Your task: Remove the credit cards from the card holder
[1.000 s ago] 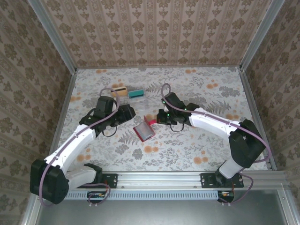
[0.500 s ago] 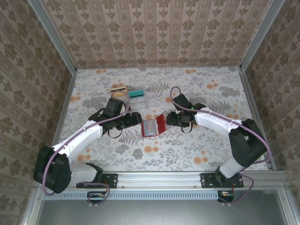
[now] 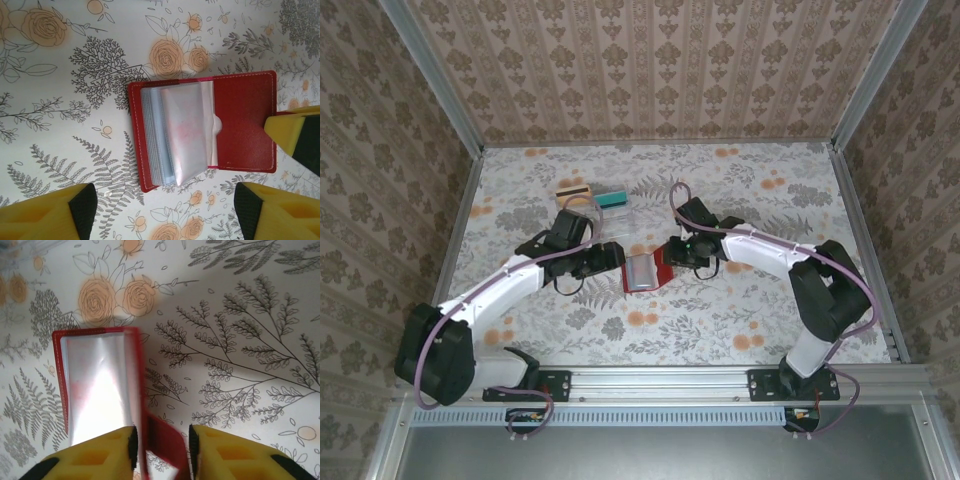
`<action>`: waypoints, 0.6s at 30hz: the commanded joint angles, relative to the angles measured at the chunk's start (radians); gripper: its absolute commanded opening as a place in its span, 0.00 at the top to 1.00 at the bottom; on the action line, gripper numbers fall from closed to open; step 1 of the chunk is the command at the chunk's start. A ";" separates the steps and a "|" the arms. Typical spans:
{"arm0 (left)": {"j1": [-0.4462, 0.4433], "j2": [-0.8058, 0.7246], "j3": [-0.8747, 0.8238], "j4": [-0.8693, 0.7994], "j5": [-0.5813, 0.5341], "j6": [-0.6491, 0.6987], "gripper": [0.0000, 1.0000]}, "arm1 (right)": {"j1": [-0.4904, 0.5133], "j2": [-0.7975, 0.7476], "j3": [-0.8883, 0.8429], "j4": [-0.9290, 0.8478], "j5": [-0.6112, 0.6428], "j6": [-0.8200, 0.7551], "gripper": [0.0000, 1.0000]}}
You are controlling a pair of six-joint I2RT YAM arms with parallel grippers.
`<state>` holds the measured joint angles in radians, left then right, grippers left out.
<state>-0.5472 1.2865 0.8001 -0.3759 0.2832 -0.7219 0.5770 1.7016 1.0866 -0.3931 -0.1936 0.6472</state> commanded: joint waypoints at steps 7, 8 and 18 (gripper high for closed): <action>-0.018 0.081 -0.012 0.114 0.059 -0.055 0.48 | 0.006 0.051 -0.012 -0.045 0.049 -0.023 0.99; -0.020 0.094 -0.016 0.132 0.069 -0.063 0.50 | 0.007 0.053 -0.019 -0.039 0.049 -0.021 1.00; -0.048 0.218 -0.006 0.225 0.112 -0.085 0.59 | 0.022 0.055 -0.045 -0.014 0.048 0.000 1.00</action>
<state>-0.5884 1.4792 0.7918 -0.1947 0.3660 -0.7933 0.5900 1.7348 1.0561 -0.3996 -0.1638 0.6323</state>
